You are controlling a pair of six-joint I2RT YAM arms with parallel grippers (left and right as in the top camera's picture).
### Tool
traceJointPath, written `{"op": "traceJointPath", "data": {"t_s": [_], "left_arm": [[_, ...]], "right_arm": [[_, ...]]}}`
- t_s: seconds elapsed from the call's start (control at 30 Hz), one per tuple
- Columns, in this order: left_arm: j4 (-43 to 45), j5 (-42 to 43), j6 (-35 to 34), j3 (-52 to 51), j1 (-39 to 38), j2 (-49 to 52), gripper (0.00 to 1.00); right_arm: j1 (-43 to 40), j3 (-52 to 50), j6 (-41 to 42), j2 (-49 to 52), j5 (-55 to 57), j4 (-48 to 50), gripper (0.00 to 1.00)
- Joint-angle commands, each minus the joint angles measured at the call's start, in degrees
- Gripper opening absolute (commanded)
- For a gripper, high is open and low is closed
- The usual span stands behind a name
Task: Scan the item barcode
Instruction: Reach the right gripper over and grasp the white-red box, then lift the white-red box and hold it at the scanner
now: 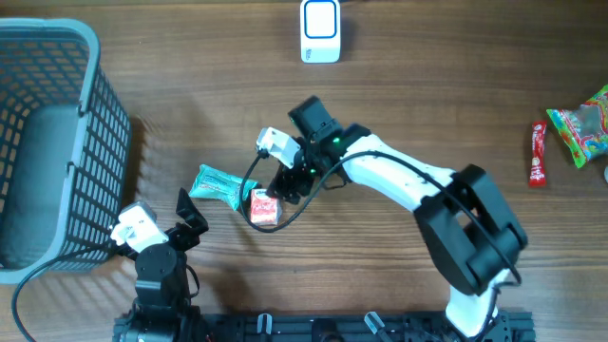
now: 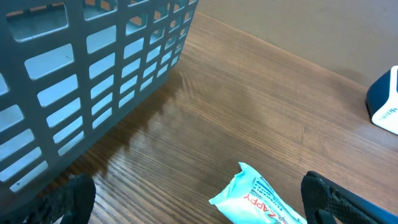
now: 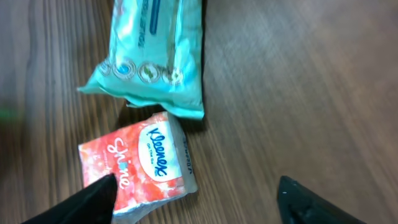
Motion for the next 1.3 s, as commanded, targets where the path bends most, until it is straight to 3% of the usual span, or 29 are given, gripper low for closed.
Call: {"op": "traceJointPath", "data": {"t_s": [0.0,0.23,0.37,0.4,0.43,0.47,0.57,0.7,0.8,0.87,0.97,1.03,1.2,1.27], "left_arm": [[0.20,-0.79,-0.11,-0.22,-0.26,-0.37,1.00],[0.20,-0.81,-0.09,-0.22,-0.26,-0.37,1.00],[0.20,-0.79,-0.09,-0.22,-0.26,-0.37,1.00],[0.20,-0.79,-0.11,-0.22,-0.26,-0.37,1.00],[0.20,-0.79,-0.11,-0.22,-0.26,-0.37,1.00],[0.20,-0.79,-0.11,-0.22,-0.26,-0.37,1.00],[0.20,-0.79,-0.11,-0.22,-0.26,-0.37,1.00],[0.20,-0.79,-0.11,-0.22,-0.26,-0.37,1.00],[0.20,-0.79,-0.11,-0.22,-0.26,-0.37,1.00],[0.20,-0.79,-0.11,-0.22,-0.26,-0.37,1.00],[0.20,-0.79,-0.11,-0.22,-0.26,-0.37,1.00],[0.20,-0.79,-0.11,-0.22,-0.26,-0.37,1.00],[0.20,-0.79,-0.11,-0.22,-0.26,-0.37,1.00],[0.20,-0.79,-0.11,-0.22,-0.26,-0.37,1.00]], "right_arm": [[0.22,-0.44,-1.11,2.01,-4.90,0.26,0.78],[0.96,-0.44,-1.14,5.92,-10.49,0.44,0.71],[3.89,-0.44,-0.98,7.91,-10.84,2.08,0.58],[4.26,-0.44,-0.94,7.91,-10.82,2.43,0.50],[4.35,-0.44,-0.85,7.89,-10.84,2.64,0.19],[4.22,-0.35,0.50,7.87,-10.80,2.84,0.04],[1.03,0.98,5.46,6.45,-14.29,2.36,0.04],[-7.41,1.99,4.68,0.55,-42.99,0.24,0.04],[-14.12,1.88,-4.24,-0.66,-59.39,0.28,0.04],[-14.99,1.64,-6.67,-0.66,-59.23,0.52,0.04],[-14.75,1.64,-19.26,-0.66,-51.47,3.76,0.04],[-14.38,1.62,-26.91,-0.66,-51.12,10.84,0.04],[-14.16,1.60,-26.60,-0.66,-62.60,42.03,0.04],[-13.86,1.62,-26.69,-0.66,-62.60,47.87,0.04]]}}
